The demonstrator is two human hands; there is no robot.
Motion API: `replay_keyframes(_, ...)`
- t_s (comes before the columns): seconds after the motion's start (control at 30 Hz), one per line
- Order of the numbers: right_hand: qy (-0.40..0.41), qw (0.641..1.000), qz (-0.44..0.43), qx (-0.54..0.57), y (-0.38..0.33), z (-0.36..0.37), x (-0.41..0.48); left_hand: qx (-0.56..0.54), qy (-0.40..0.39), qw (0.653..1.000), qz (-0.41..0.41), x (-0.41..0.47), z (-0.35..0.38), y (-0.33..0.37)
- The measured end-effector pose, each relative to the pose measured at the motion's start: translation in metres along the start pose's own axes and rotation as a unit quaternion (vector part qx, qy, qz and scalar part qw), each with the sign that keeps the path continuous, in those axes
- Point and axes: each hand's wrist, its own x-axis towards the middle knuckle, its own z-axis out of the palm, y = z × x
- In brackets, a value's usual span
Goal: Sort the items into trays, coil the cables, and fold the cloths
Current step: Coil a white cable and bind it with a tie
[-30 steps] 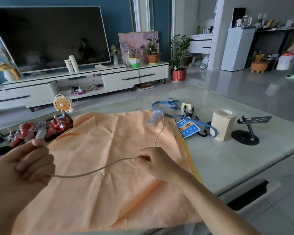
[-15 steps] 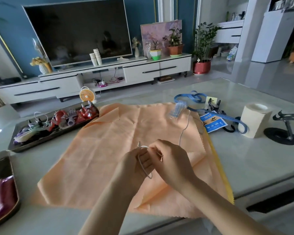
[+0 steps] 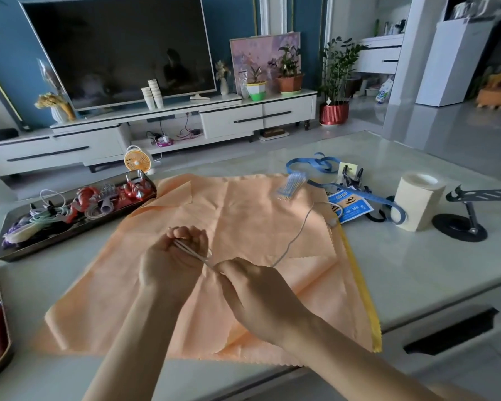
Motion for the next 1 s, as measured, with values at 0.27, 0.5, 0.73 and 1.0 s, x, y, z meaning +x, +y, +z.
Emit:
replay_keyframes(0.27, -0.094, 0.977, 0.149, 0.12, 0.025, -0.013, 0.007, 0.02, -0.075, 0.997, -0.008, -0.009, -0.003, 0.052)
replay_keyframes(0.5, -0.153, 0.968, 0.199, 0.028, 0.055, -0.013, 0.022, 0.039, -0.232, 0.945, -0.227, -0.025, -0.01, 0.072)
replay_keyframes(0.73, 0.032, 0.971, 0.235, -0.022, 0.046, -0.018, 0.039, 0.359, -0.044, 0.921, -0.148, -0.028, -0.007, 0.013)
replay_keyframes(1.0, 0.048, 0.996, 0.074, -0.023, 0.0, -0.001, 0.026, 0.324, 0.023, 0.944, -0.061, -0.01, -0.018, -0.03)
